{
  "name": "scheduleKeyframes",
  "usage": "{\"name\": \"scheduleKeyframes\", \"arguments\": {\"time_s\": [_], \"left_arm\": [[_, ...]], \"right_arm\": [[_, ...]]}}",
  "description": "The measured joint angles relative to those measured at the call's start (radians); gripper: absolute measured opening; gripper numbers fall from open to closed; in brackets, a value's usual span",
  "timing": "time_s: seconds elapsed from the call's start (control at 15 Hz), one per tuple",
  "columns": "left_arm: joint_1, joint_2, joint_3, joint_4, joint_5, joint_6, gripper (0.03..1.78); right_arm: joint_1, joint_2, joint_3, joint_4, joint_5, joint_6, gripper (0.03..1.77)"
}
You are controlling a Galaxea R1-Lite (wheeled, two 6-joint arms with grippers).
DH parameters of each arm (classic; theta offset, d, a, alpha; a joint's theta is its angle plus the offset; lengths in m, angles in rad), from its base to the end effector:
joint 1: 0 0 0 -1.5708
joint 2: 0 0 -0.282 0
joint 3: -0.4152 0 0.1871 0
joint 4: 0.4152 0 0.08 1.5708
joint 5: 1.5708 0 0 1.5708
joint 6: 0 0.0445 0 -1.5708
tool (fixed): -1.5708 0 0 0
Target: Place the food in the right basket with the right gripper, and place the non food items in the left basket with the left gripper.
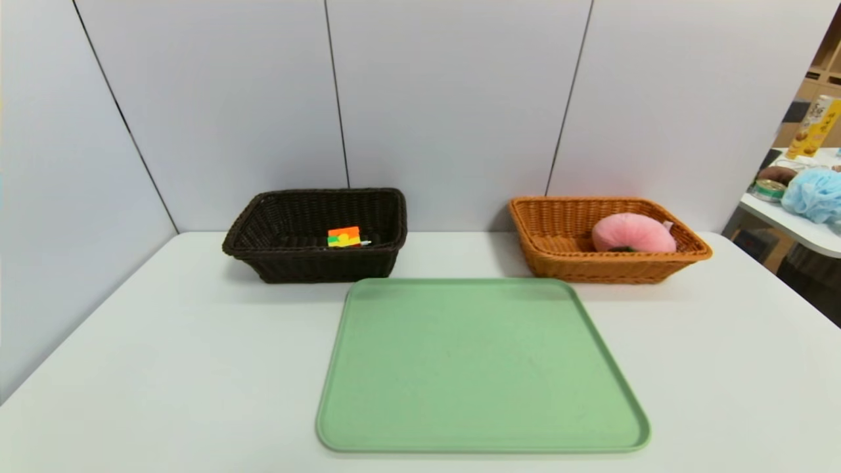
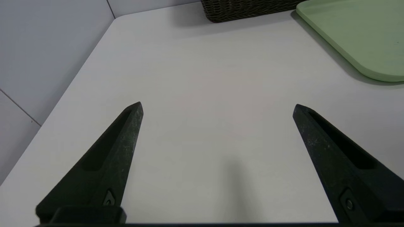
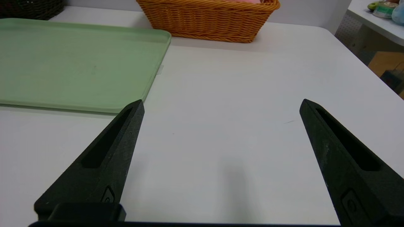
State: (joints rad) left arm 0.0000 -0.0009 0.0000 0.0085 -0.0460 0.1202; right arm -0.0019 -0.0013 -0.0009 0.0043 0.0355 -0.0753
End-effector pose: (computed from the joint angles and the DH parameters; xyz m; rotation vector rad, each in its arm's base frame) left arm 0.0136 -0.0020 0.0744 0.1200 0.0048 -0.0464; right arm 0.0135 0.0016 0.0752 -0.0753 0.0008 0.0337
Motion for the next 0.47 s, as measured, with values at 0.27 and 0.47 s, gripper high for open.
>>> {"name": "scheduleKeyframes", "arguments": {"time_s": [0.27, 0.47], "left_arm": [[0.000, 0.000, 0.000, 0.000, 0.000, 0.000, 1.69], [0.000, 0.000, 0.000, 0.001, 0.000, 0.000, 1.69]], "right_arm": [[0.000, 0.000, 0.000, 0.000, -0.009, 0.003, 1.70], [0.000, 0.000, 0.001, -0.001, -0.009, 0.013, 1.70]]}}
